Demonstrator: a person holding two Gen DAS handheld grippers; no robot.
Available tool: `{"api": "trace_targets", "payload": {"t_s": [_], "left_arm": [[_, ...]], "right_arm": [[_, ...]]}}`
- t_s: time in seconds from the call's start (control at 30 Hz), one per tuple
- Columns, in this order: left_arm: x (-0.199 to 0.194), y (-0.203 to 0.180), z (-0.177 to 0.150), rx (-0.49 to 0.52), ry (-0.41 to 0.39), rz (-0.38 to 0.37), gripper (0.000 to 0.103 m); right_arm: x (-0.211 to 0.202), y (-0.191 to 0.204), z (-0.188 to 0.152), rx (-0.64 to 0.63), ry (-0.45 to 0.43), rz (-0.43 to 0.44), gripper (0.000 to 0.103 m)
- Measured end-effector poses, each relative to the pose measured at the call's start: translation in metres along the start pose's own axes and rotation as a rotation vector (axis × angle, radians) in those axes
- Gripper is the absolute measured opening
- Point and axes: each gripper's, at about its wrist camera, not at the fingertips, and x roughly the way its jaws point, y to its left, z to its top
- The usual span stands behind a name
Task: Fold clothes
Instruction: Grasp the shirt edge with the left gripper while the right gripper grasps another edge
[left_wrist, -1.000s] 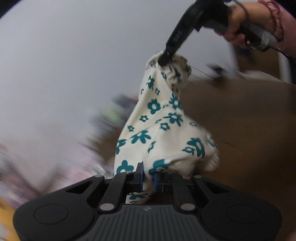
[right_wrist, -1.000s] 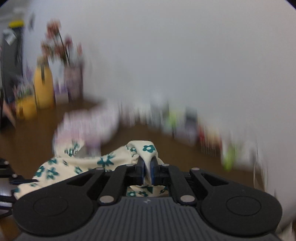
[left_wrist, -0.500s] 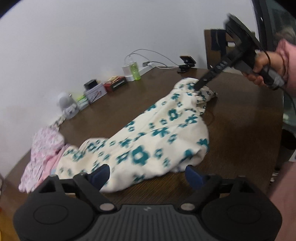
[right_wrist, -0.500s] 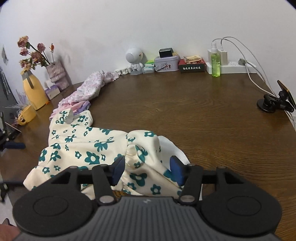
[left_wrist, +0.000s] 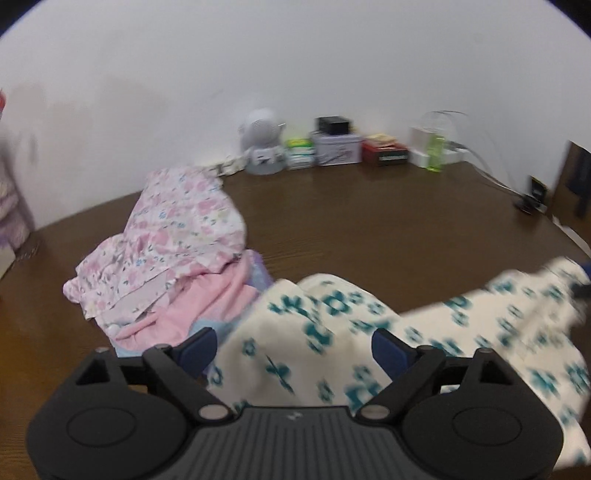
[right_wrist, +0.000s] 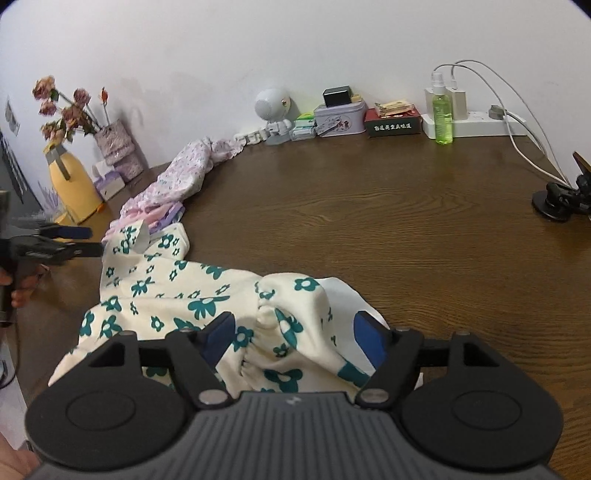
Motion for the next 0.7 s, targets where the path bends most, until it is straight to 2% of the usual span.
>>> {"api": "trace_targets", "payload": {"t_s": [0.07,0.17,0.27,0.3,0.33,0.37,0.4,0.5,0.6,0.7], "left_arm": [[0.015,0.006,0.005,-0.025,0.019,0.002,0.088],[0.034,0.012,0.01,-0.054,0.055,0.02,0.075],[0.042,0.017,0.01,-0.08,0.069,-0.002,0.057],[0.044,0.018,0.009,-0.082,0.071,-0.015,0.045],[0.044,0.018,0.008,-0.077,0.072,-0.023,0.025],[0.044,0.017,0.006,-0.066,0.076,-0.025,0.013],[0.043,0.015,0.004,-0.055,0.074,-0.024,0.006],[0.029,0.009,-0.002,-0.021,0.033,-0.005,0.005],[0.006,0.006,0.004,-0.03,-0.035,-0.004,0.005],[-0.012,0.003,0.016,-0.044,-0.099,-0.005,0.005]], "right_arm": [[0.001,-0.003,-0.001,0.014,-0.009,0.002,0.072],[0.007,-0.006,0.001,0.021,-0.001,-0.005,0.072],[0.016,-0.007,0.003,0.023,0.02,-0.002,0.06],[0.019,-0.007,0.003,0.023,0.029,0.004,0.041],[0.02,-0.006,0.002,0.021,0.033,0.003,0.018],[0.022,-0.005,0.001,0.021,0.033,0.003,0.013],[0.021,-0.002,0.001,0.015,0.027,0.006,0.012],[0.013,0.004,-0.001,-0.007,0.001,0.013,0.009],[-0.003,0.005,0.002,-0.04,-0.027,0.014,0.008],[-0.004,0.0,0.024,-0.071,-0.042,-0.032,0.007]]}}
